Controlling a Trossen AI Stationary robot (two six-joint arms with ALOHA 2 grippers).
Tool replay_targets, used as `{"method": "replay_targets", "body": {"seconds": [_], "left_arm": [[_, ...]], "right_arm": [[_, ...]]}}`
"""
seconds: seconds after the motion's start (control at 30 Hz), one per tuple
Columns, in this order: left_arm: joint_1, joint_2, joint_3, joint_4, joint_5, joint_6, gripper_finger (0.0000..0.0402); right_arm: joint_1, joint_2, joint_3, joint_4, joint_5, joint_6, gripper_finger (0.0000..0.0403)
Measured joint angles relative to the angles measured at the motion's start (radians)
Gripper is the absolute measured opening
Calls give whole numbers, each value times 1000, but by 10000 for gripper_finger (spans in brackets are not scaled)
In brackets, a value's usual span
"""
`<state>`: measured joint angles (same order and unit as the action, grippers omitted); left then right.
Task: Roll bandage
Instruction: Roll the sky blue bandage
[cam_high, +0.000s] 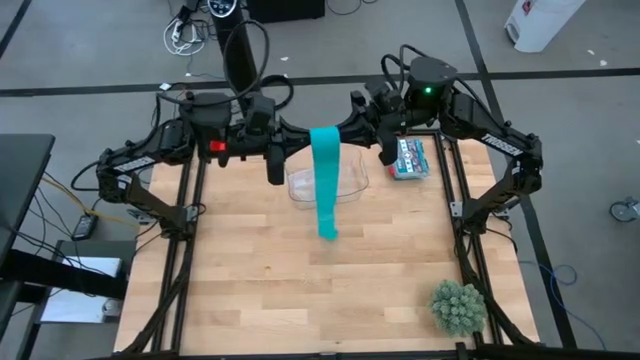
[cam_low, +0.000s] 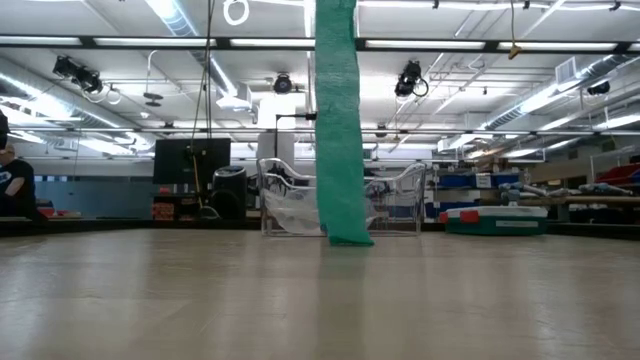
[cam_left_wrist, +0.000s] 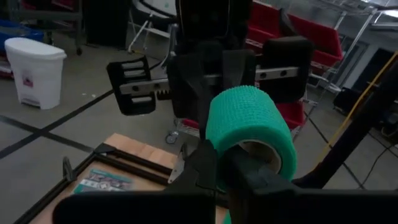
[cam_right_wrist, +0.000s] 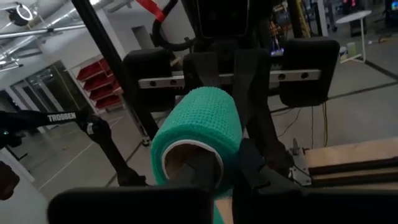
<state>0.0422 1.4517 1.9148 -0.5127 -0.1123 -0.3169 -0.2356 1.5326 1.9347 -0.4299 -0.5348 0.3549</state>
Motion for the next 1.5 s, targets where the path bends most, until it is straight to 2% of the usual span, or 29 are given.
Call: {"method": "replay_targets", "body": {"seconds": [0.2, 0.33, 0.47, 0.73, 0.97, 1.33, 1.5], "left_arm": [[4, -5, 0, -10, -6, -60, 16], [11, -8, 0, -6, -7, -102, 16], [11, -8, 0, -3, -6, -109, 16], [11, -8, 0, -4, -7, -145, 15], [11, -8, 0, -5, -7, -220, 15], [11, -8, 0, -33, 36, -427, 18], [11, -8, 0, -69, 115, -536, 17]], "right_arm": [[-31, -25, -4, -23, -5, -4, 71], [-60, -76, -3, -91, -5, -13, 84], [-66, -109, -3, -175, -9, -50, 84], [24, -106, -5, -239, -8, -92, 87], [89, -73, -3, -216, 101, -153, 89], [133, -25, -5, -214, 146, -200, 88], [136, -55, -4, -259, 150, -232, 87]]}}
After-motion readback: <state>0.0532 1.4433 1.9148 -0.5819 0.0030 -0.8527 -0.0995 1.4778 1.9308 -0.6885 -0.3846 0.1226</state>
